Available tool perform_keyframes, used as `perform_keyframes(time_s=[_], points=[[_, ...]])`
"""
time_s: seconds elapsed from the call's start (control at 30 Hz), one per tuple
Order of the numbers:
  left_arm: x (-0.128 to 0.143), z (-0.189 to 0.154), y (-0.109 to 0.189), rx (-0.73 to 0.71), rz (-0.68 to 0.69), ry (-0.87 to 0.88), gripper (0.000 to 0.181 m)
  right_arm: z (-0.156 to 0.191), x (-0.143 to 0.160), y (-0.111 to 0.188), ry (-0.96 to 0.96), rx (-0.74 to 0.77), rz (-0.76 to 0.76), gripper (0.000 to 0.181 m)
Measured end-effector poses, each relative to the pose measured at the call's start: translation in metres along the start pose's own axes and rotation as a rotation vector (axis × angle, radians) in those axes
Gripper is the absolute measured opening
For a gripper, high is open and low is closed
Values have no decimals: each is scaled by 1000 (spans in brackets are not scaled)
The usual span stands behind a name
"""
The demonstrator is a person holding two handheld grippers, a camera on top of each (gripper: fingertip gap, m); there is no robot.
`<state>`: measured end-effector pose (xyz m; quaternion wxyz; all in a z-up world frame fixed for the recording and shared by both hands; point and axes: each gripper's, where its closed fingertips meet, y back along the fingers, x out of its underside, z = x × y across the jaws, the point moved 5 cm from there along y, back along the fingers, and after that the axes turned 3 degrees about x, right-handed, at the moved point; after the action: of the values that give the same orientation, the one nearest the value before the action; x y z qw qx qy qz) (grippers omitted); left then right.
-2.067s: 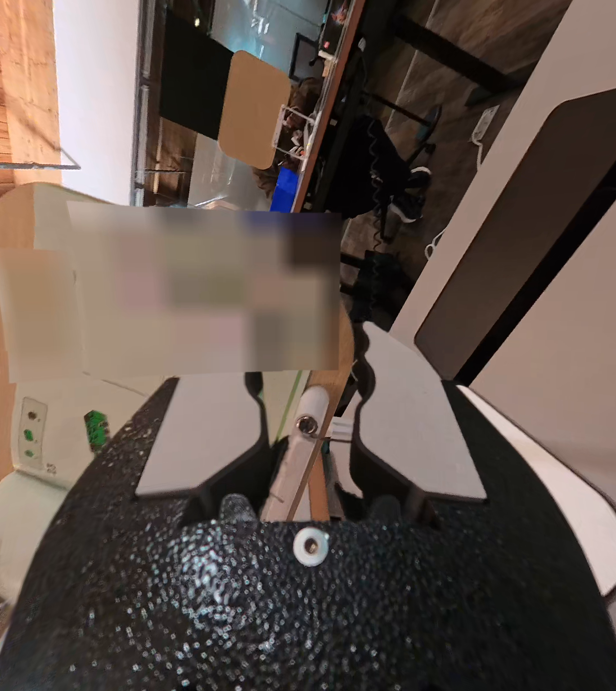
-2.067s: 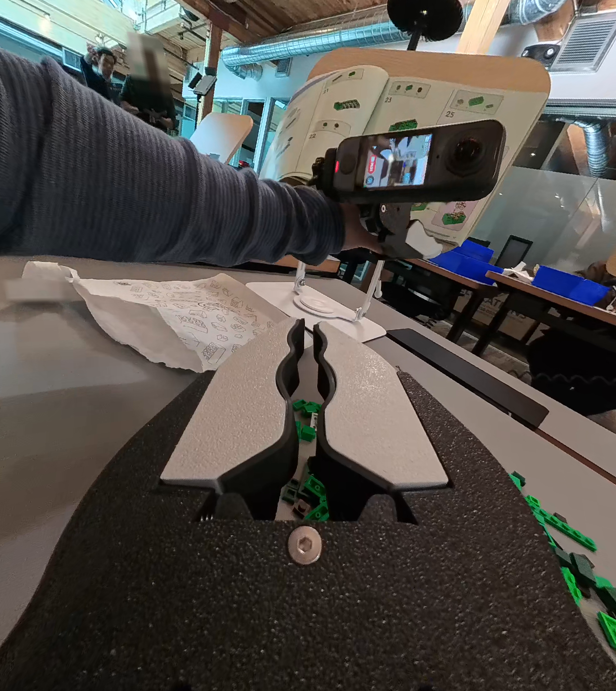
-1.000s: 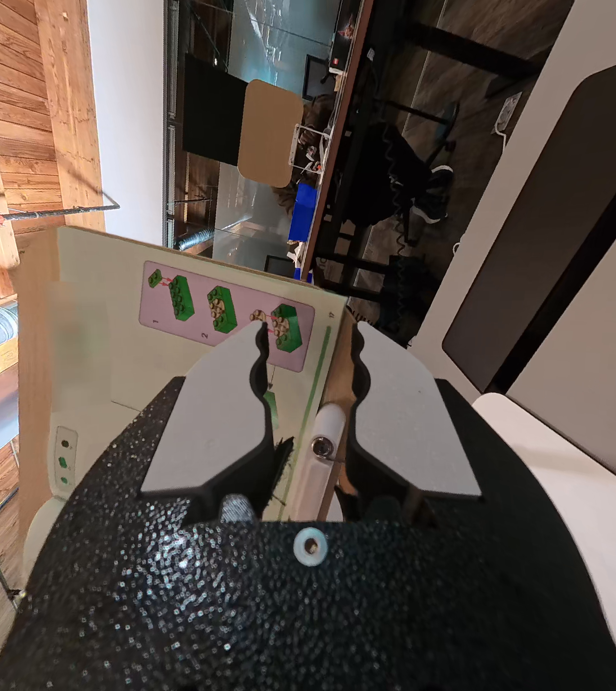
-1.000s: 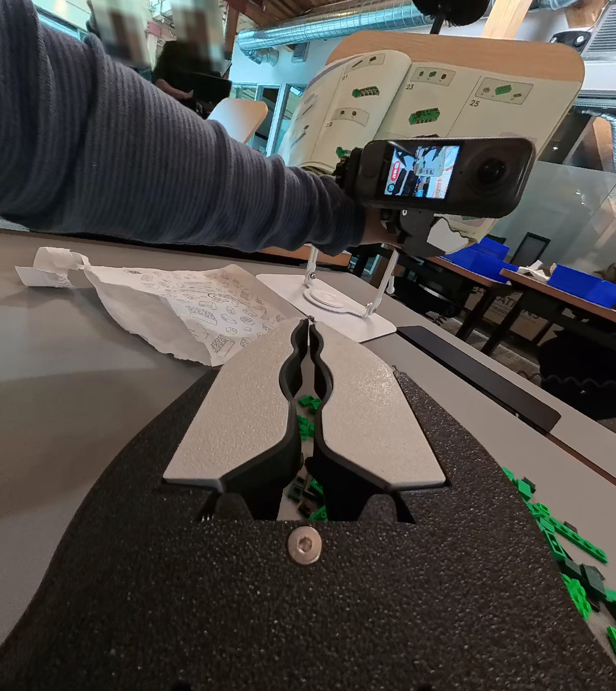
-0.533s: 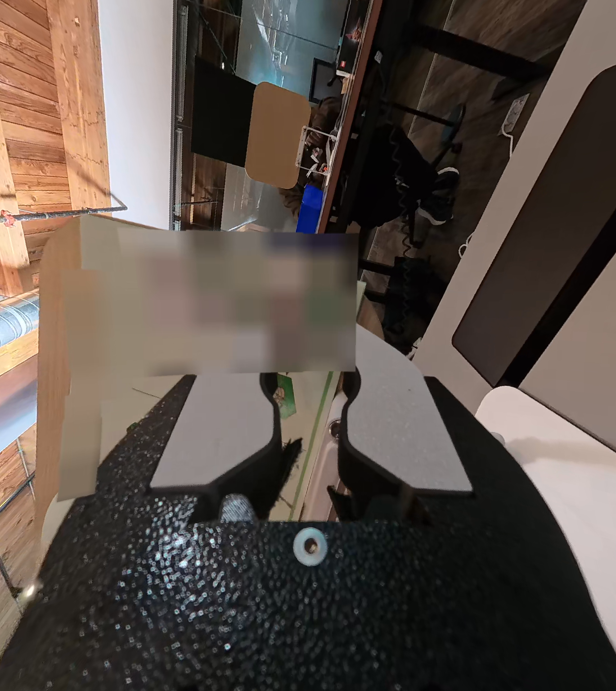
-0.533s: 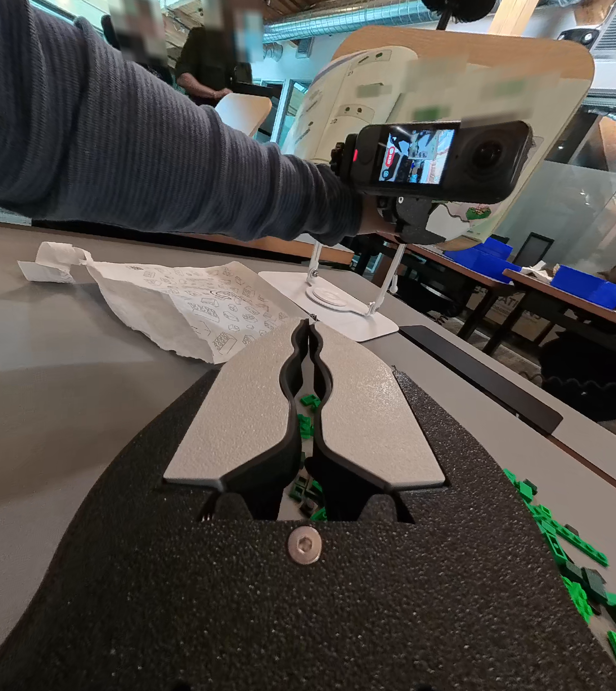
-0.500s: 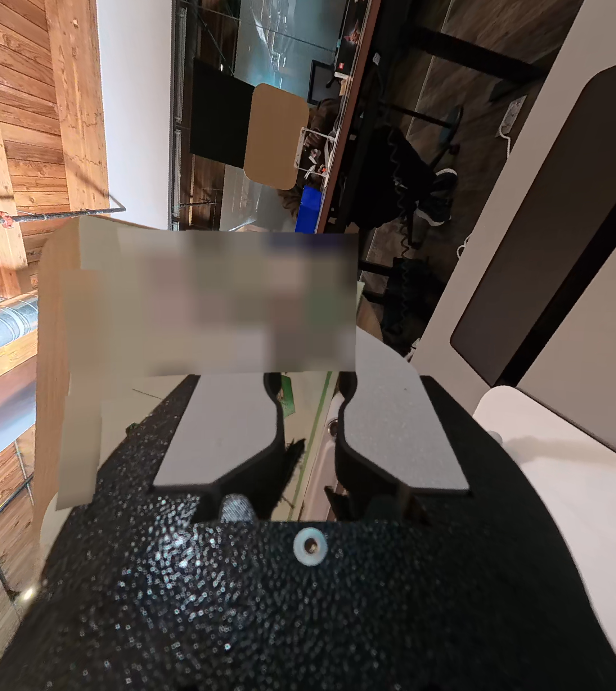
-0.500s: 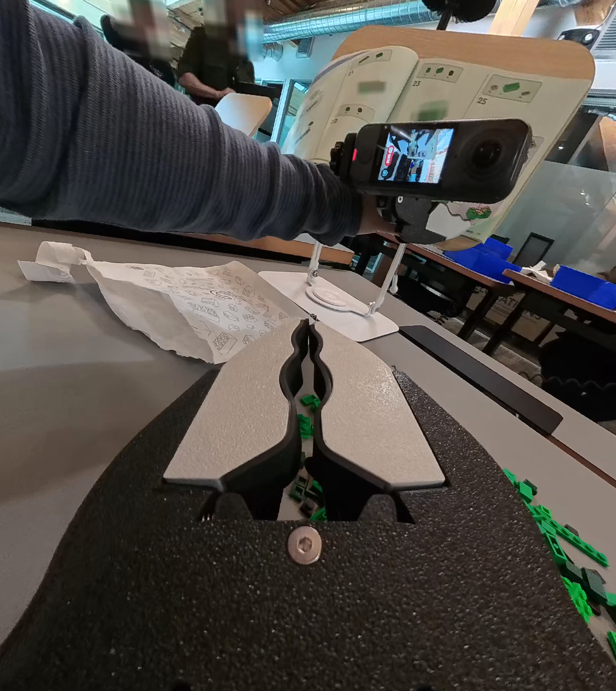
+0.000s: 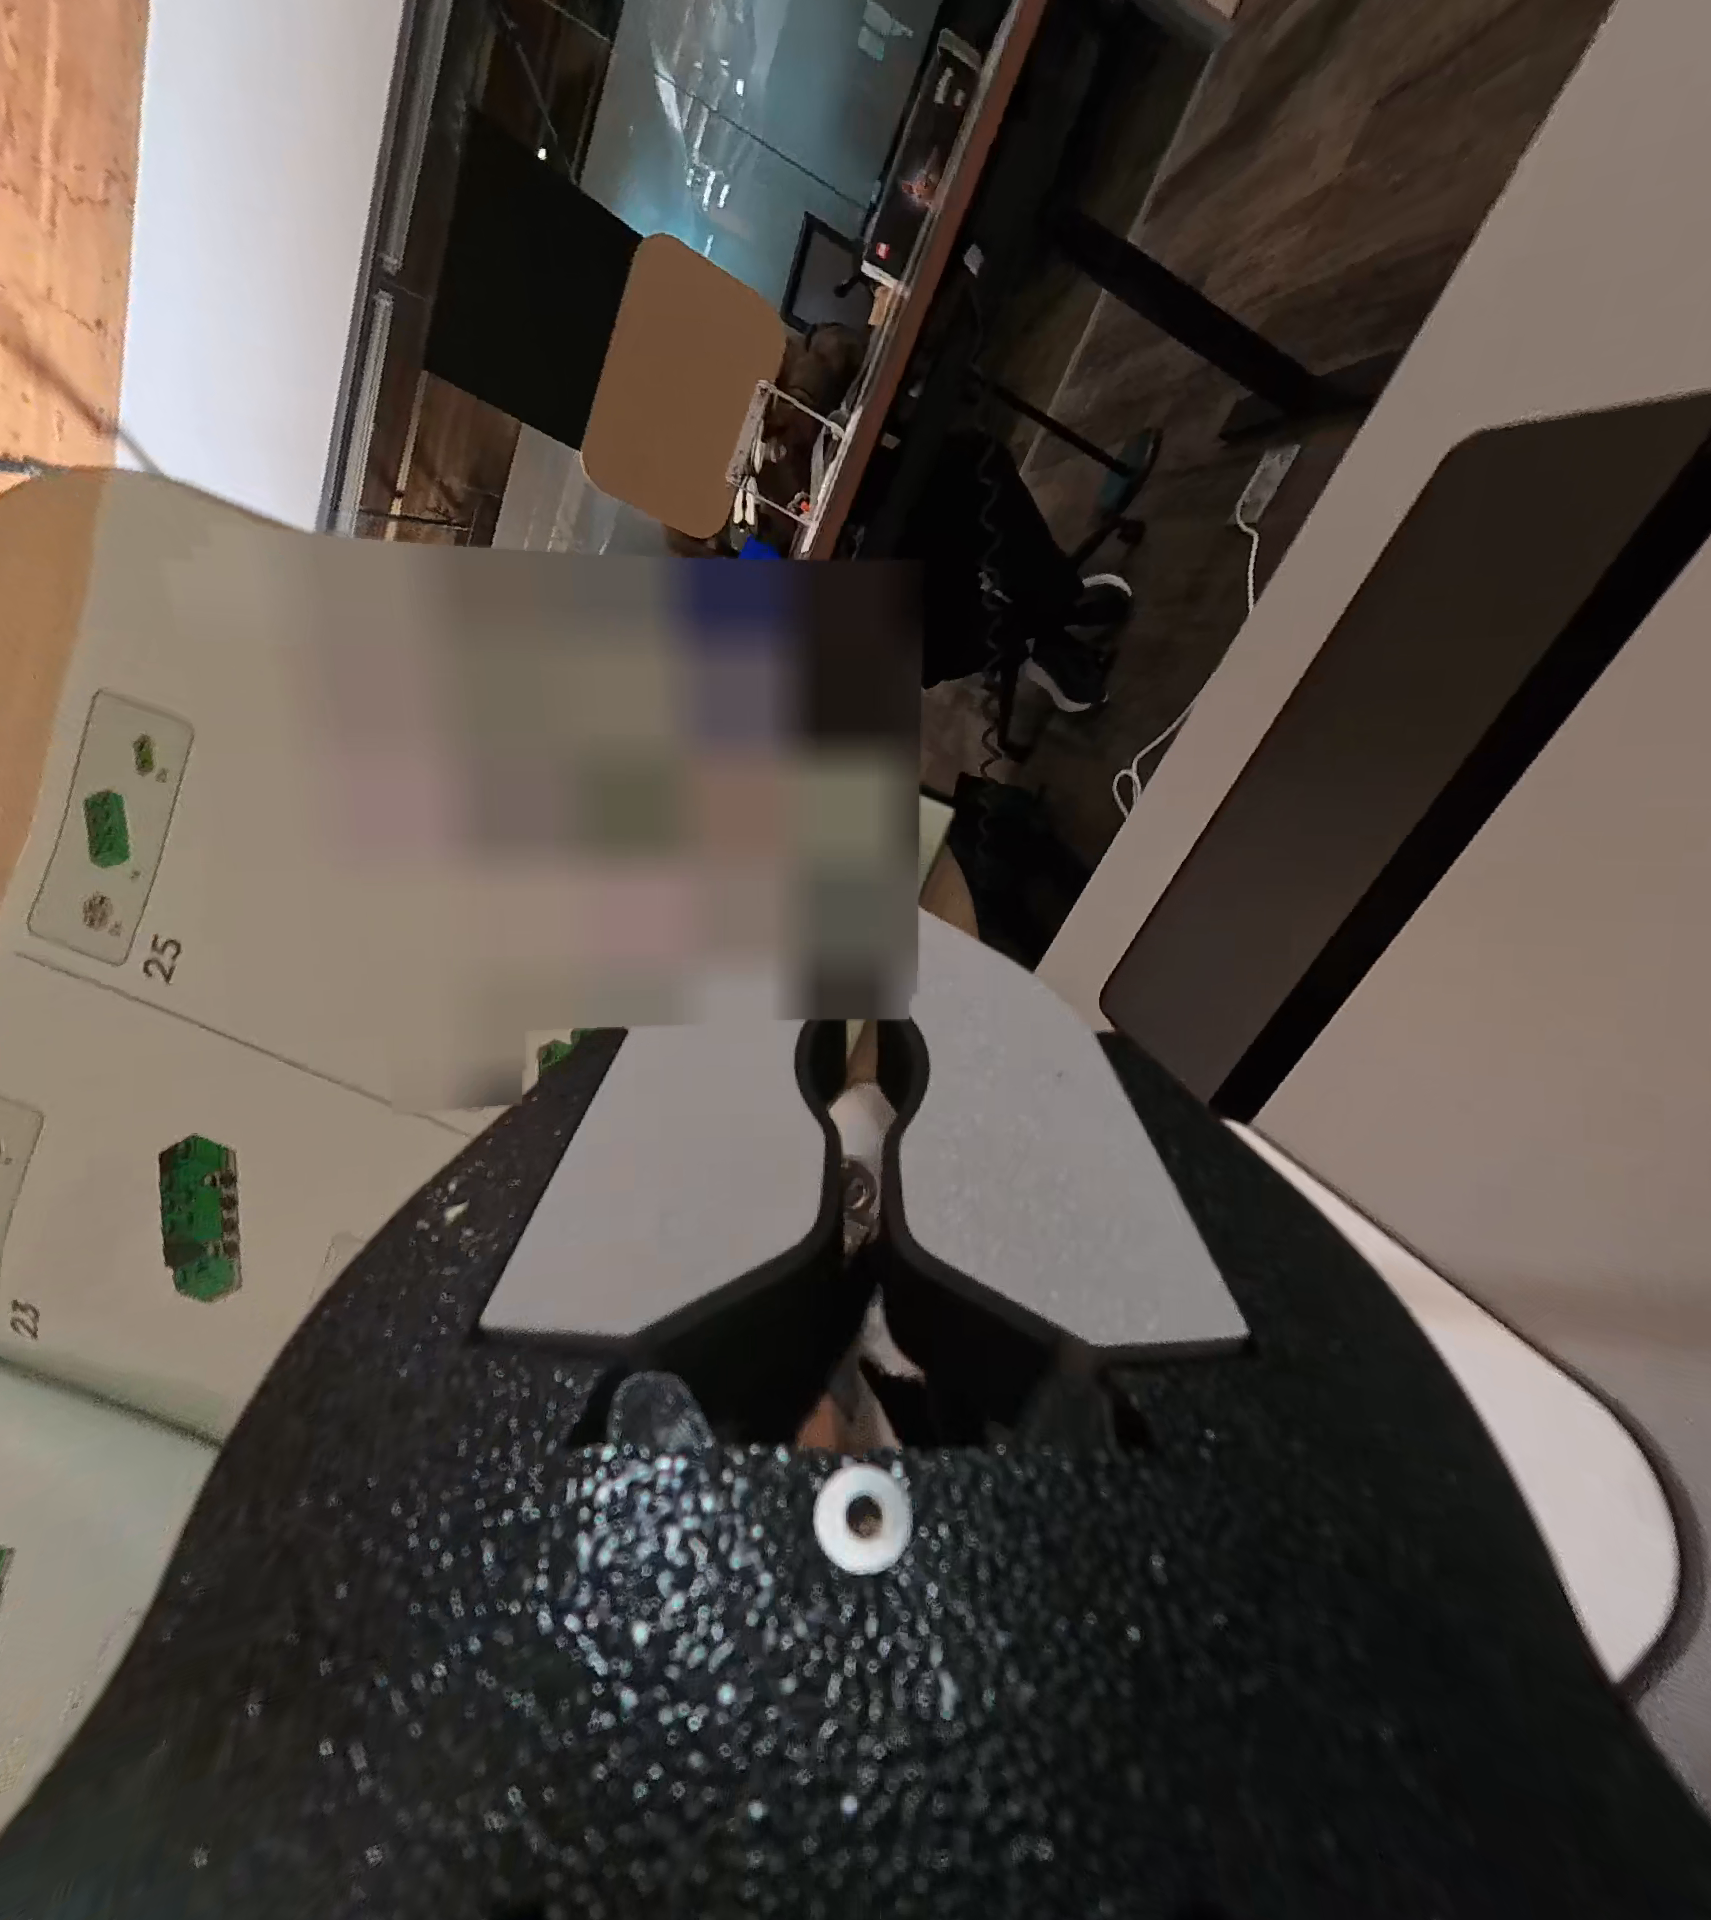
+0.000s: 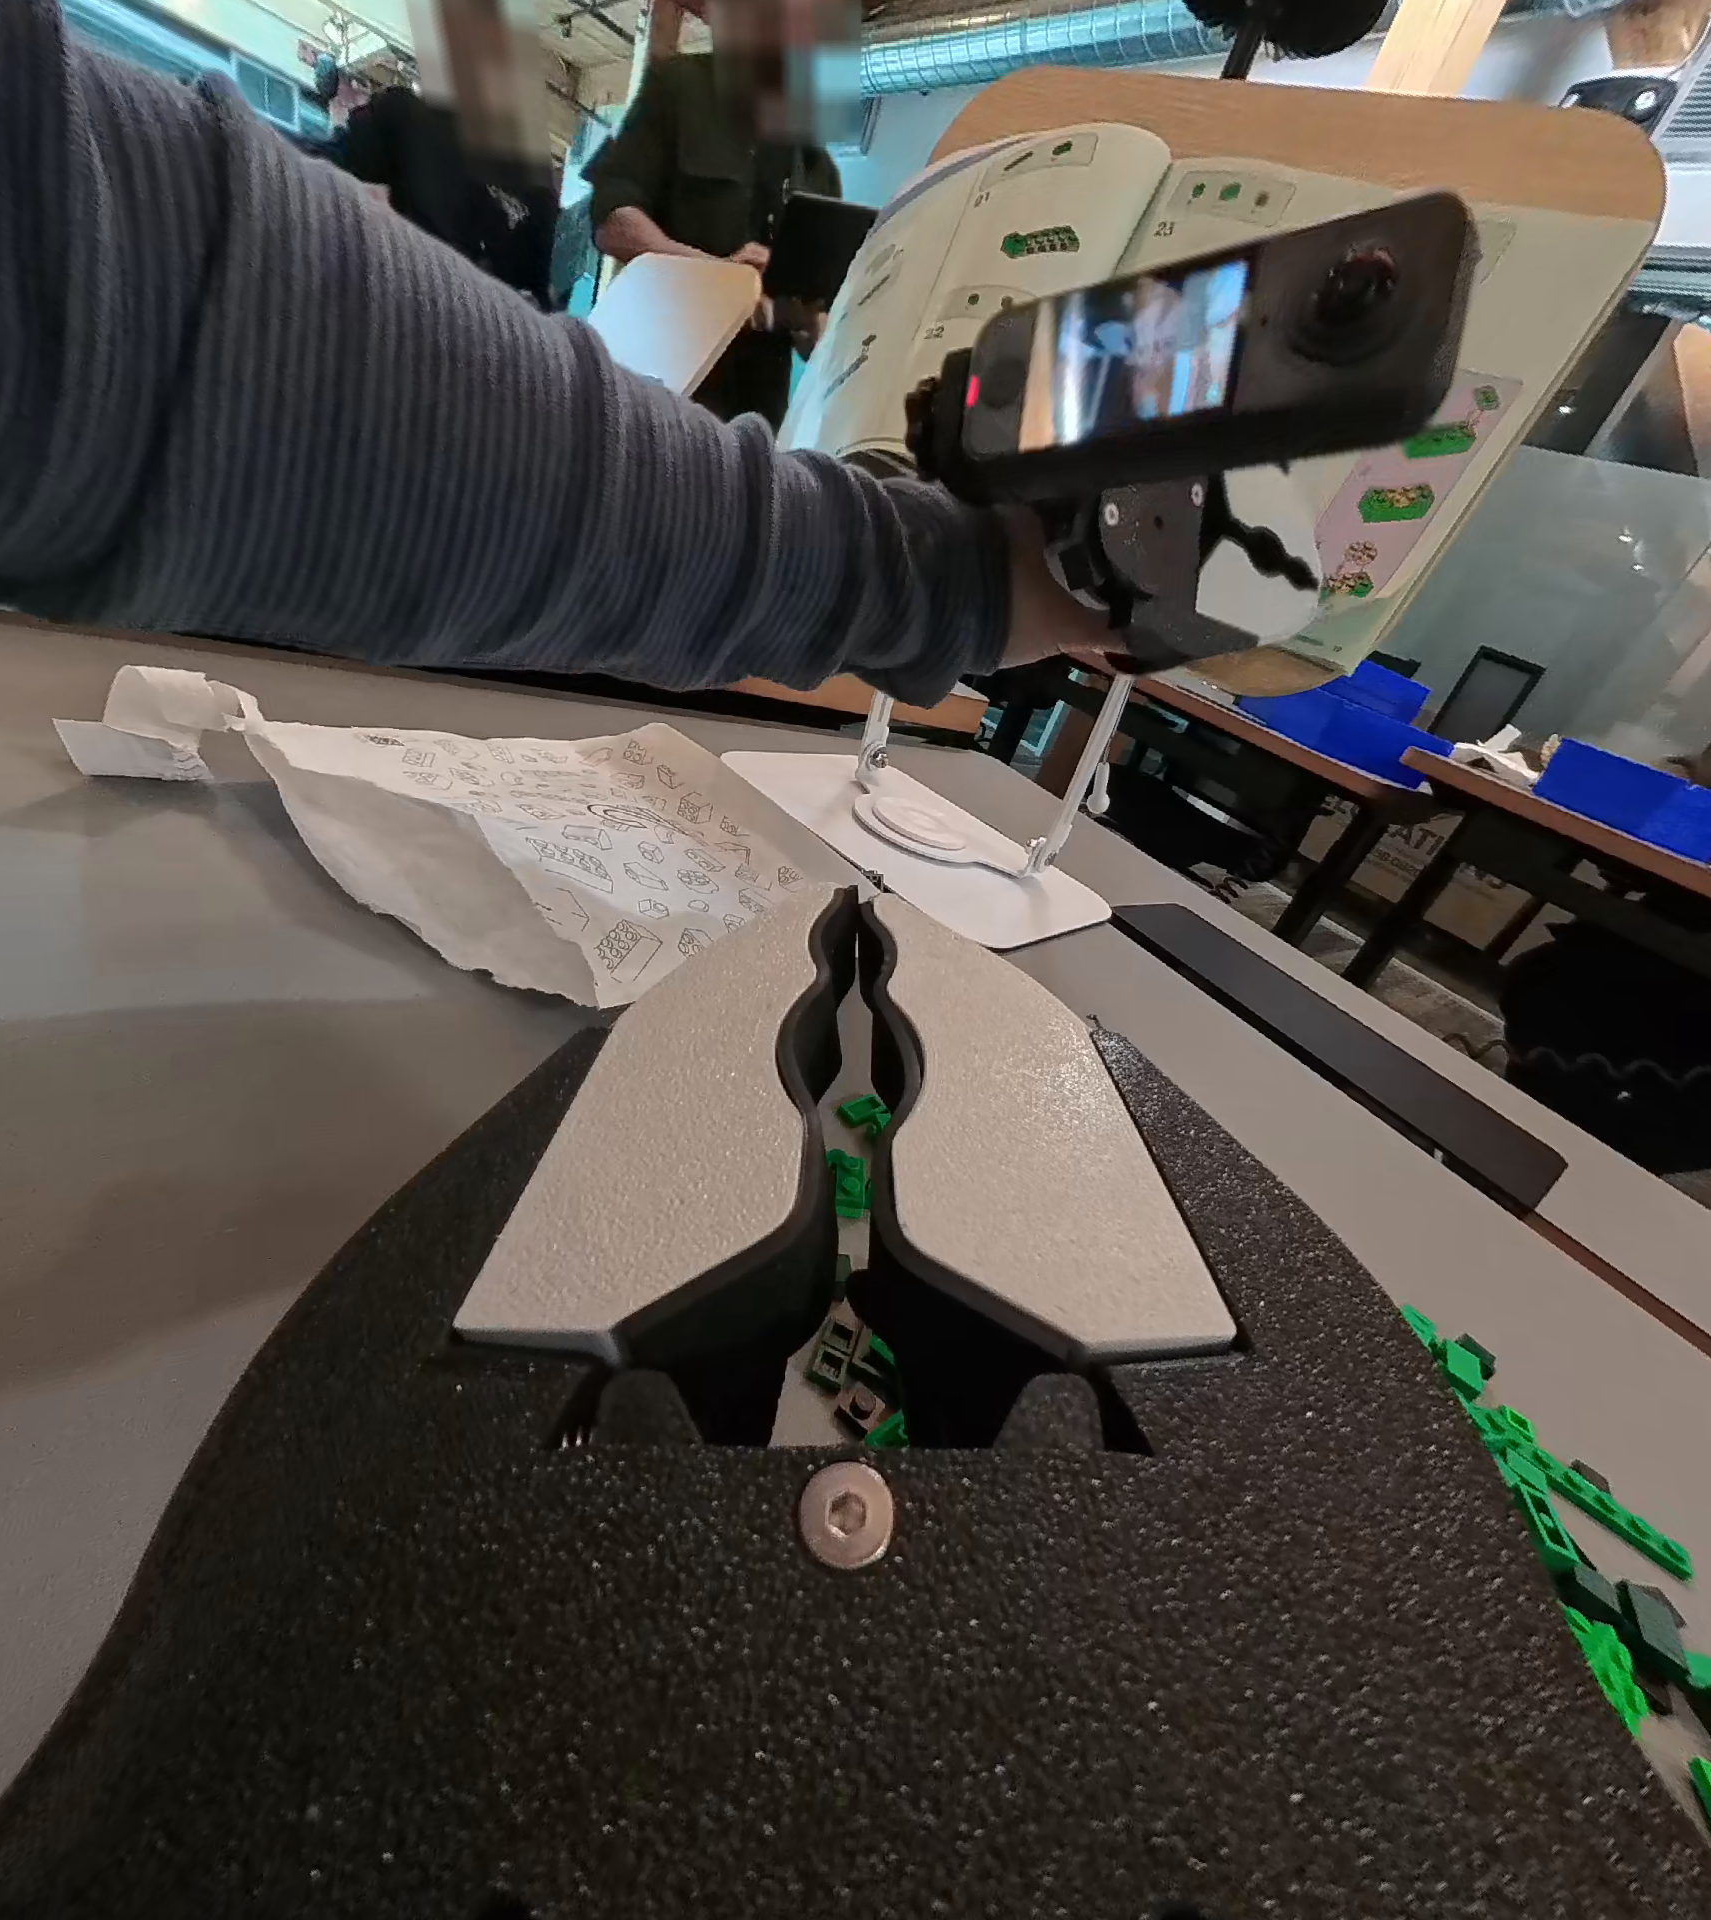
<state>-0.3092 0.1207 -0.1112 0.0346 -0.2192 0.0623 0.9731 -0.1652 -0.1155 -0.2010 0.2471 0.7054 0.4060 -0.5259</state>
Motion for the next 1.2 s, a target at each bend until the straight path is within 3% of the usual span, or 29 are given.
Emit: perform_keyframes(time_s=[0.03,0.13,0.27,0.5,0.6,0.8,0.83,0.93,1.2], points=[[0,2,3,-7,-19,48,0,0,0,0,0,0,0,0],[1,12,17,13,-152,355,0,0,0,0,1,0,0,0],[22,33,39,9,-311,787,0,0,0,0,3,-2,0,0],[62,51,82,-47,-447,1065,0,1,0,-1,8,-3,3,0],[63,38,81,-38,-318,862,0,2,0,-2,17,-7,9,0],[16,4,52,-20,-147,281,0,2,0,-2,24,-8,10,0],[8,0,44,-20,-127,214,29,2,0,-2,23,-8,10,0],[-6,-6,21,-27,-60,130,49,2,0,-2,20,-8,8,0],[-22,-7,-10,-31,-48,9,40,2,0,-2,9,-13,7,0]])
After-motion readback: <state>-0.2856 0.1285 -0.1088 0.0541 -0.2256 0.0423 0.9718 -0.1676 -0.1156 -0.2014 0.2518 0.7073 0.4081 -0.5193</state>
